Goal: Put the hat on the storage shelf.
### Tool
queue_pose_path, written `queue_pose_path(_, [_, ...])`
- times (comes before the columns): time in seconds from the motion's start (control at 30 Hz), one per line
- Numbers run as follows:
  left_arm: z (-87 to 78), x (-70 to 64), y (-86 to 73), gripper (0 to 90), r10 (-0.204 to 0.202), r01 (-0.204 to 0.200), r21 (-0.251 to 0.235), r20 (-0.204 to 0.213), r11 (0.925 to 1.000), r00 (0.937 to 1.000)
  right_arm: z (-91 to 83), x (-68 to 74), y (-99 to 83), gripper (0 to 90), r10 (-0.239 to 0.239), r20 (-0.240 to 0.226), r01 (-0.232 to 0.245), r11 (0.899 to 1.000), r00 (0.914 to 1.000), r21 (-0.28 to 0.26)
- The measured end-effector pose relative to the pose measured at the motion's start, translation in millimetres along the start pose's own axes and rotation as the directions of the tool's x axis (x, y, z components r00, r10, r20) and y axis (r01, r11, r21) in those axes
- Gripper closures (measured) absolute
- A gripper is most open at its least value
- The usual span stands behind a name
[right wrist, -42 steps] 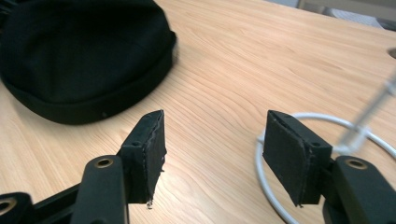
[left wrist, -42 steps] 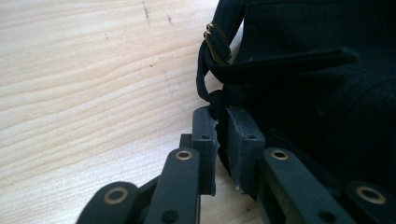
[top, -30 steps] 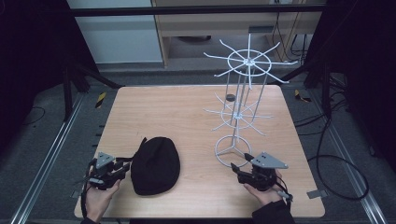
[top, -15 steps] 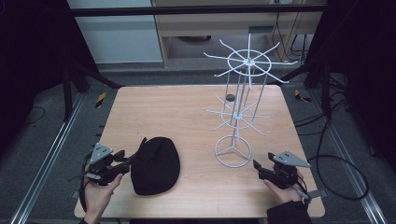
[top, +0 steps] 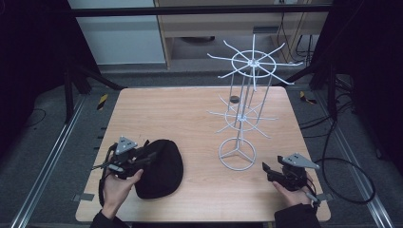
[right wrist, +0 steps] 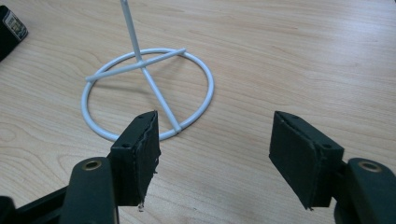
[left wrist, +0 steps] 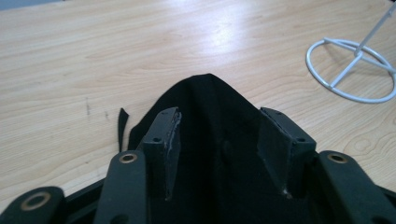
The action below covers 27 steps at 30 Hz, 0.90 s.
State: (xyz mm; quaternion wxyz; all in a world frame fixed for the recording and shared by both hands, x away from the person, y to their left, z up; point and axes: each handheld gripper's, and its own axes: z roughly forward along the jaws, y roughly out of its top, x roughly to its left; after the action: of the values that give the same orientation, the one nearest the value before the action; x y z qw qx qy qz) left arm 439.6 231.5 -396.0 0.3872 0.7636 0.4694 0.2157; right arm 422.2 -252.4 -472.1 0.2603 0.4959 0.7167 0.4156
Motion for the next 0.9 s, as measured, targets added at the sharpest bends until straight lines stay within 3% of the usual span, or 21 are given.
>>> queue_pose_path(0.17, [15.7, -3.2, -2.9, 49.6, 0.028, -0.026, 0.071, -0.024, 0.9971, 0.9993, 1.9, 1.4, -0.3, 33.4, -0.008, -0.002, 0.008, 1.000, 1.0000, 0.017])
queue_pose_path(0.4, [24.7, 0.4, -10.5, 51.7, 0.019, -0.016, 0.123, -0.022, 0.9922, 0.9996, 3.1, 2.0, -0.1, 33.4, -0.016, -0.004, 0.016, 1.000, 0.9999, 0.024])
queue_pose_path(0.57, [35.8, 2.4, -19.4, 56.6, 0.025, -0.021, 0.197, -0.018, 0.9803, 0.9995, 4.9, 0.9, -0.5, 33.6, -0.023, -0.002, 0.023, 0.999, 0.9997, 0.032])
queue_pose_path(0.9, [37.1, 4.7, -21.6, 76.0, 0.004, -0.004, 0.202, 0.000, 0.9794, 1.0000, 6.3, 0.1, -1.1, 33.9, -0.024, -0.004, 0.024, 0.999, 0.9997, 0.044])
